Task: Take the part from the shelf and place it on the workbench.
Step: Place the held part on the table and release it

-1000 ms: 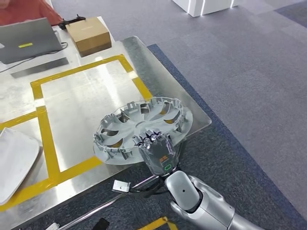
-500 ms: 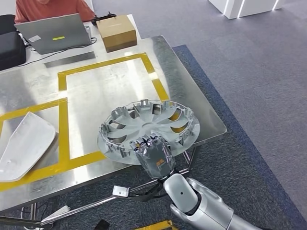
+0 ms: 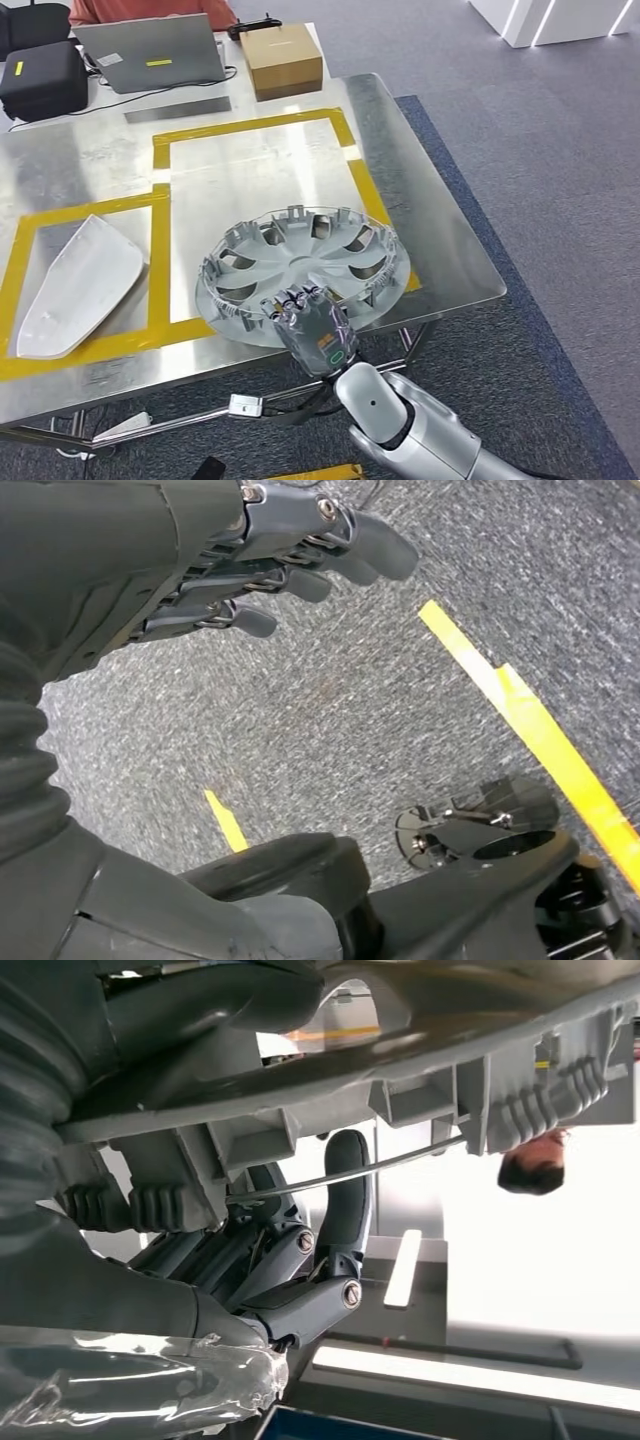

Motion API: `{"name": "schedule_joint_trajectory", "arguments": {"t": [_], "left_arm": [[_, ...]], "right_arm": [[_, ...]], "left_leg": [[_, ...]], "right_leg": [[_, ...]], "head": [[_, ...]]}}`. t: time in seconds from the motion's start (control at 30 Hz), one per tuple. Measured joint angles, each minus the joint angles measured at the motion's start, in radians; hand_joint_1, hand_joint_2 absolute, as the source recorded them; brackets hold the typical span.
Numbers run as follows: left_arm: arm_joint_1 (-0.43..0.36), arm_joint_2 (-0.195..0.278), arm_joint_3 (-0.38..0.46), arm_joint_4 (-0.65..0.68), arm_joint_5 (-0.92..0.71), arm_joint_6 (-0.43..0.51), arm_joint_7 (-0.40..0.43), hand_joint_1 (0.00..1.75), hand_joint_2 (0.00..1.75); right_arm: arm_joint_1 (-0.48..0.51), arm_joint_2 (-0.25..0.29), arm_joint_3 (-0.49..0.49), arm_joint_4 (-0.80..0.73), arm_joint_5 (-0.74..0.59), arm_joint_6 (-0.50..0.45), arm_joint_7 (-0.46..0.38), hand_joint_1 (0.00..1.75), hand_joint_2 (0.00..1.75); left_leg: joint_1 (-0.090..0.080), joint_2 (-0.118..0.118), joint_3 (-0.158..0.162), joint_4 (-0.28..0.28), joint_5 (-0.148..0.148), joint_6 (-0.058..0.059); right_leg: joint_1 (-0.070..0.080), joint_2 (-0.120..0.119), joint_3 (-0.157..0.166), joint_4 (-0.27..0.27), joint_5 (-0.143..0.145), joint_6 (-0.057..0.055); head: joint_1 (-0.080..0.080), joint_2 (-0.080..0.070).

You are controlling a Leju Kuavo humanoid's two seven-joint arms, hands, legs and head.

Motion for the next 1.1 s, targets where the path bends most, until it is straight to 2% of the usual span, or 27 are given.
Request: {"name": "schedule_joint_trajectory", "arguments": {"t": [0.13,0.37,0.63,0.87,0.97,1.03,1.1], "left_arm": [[-0.004,0.0,-0.02,0.0,-0.062,0.001,0.018,0.0,1.75],[-0.027,-0.002,-0.079,0.0,-0.109,0.0,-0.002,0.0,1.75],[-0.024,-0.002,-0.089,0.0,-0.072,-0.001,0.022,0.0,1.75],[-0.016,-0.002,-0.084,0.0,-0.027,0.006,0.029,0.0,1.75],[-0.009,-0.016,-0.026,0.0,0.143,0.036,0.077,0.0,1.75],[0.005,-0.035,0.079,0.0,0.354,0.027,0.102,0.0,1.75],[0.022,-0.052,0.195,0.0,0.486,0.01,0.107,0.0,1.75]], "right_arm": [[0.009,0.017,-0.027,0.004,0.0,0.007,-0.039,1.75,1.75],[0.024,0.025,-0.053,0.005,0.001,0.008,-0.057,1.75,1.75],[0.031,0.025,-0.076,0.008,-0.005,0.025,-0.033,1.75,1.75],[0.038,0.014,-0.148,0.041,-0.042,0.06,-0.028,1.75,1.75],[0.02,0.013,-0.192,0.093,-0.024,0.095,0.013,1.75,1.75],[0.004,0.013,-0.24,0.132,-0.012,0.108,0.041,1.75,1.75],[-0.007,0.013,-0.287,0.153,-0.007,0.118,0.05,1.75,1.75]], "left_leg": [[0.0,0.0,0.001,0.0,-0.003,0.006],[-0.002,0.0,0.001,0.0,-0.001,0.013],[-0.002,0.0,0.002,0.0,0.0,0.015],[-0.002,0.0,0.003,0.0,0.0,0.015],[-0.002,0.0,0.003,0.0,0.0,0.015],[-0.003,0.0,0.003,0.0,0.0,0.015],[-0.003,0.0,0.002,0.0,0.0,0.016]], "right_leg": [[-0.001,0.0,0.006,-0.012,0.004,0.007],[-0.002,0.0,0.008,-0.016,0.009,0.014],[-0.001,0.0,0.008,-0.016,0.009,0.015],[-0.001,0.0,0.008,-0.016,0.009,0.015],[-0.001,0.0,0.009,-0.016,0.009,0.015],[-0.002,0.0,0.009,-0.016,0.01,0.015],[-0.003,0.0,0.009,-0.016,0.01,0.016]], "head": [[0.0,0.0],[0.0,0.0],[0.0,0.0],[0.0,0.0],[0.0,0.0],[0.0,0.0],[0.0,0.0]]}}
